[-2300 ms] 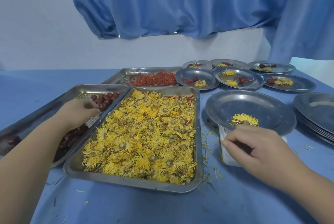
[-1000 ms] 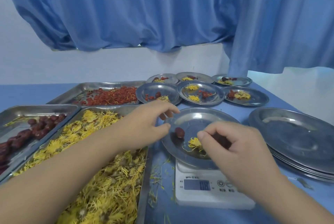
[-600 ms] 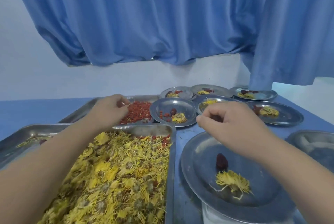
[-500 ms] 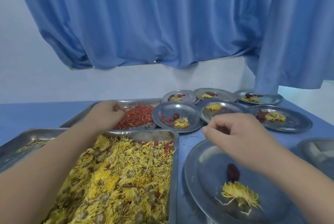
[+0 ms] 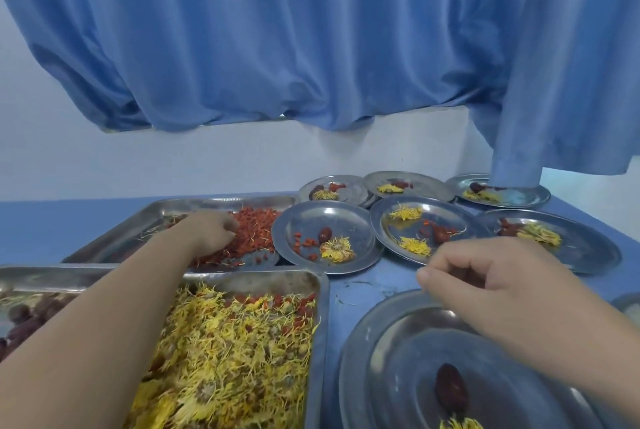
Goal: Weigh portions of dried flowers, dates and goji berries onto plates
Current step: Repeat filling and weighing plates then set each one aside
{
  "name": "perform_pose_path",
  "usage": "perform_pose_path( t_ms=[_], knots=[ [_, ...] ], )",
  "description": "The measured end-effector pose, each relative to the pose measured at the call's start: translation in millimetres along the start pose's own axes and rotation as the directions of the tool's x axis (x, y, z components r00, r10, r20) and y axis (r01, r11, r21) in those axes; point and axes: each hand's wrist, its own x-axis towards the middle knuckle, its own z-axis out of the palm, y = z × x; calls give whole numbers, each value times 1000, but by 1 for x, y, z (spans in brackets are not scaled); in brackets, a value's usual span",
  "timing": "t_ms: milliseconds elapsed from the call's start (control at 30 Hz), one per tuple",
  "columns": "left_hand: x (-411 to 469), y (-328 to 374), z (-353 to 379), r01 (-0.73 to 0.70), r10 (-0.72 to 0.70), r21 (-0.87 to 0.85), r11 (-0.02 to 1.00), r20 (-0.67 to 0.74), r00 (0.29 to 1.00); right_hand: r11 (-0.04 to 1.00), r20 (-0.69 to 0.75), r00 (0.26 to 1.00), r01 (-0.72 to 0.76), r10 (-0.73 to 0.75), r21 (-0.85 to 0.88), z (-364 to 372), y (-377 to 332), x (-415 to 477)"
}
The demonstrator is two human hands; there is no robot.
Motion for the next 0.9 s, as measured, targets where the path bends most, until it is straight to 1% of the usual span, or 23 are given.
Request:
perform_pose_path(
  t_ms=[167,400,700,900],
  knots=[
    [19,10,10,-35,12,171,985,132,991,1000,4,1000,29,-29,7,3,2,6],
    [20,20,13,1,-33,347,938,88,996,999,59,997,51,-51,-4,6,1,4],
    [20,19,18,52,-79,320,946,72,994,997,51,996,76,-75,-16,1,3,4],
    [26,16,20,98,-106,97,991,82,991,998,73,996,58,-55,-35,6,5,3]
  ],
)
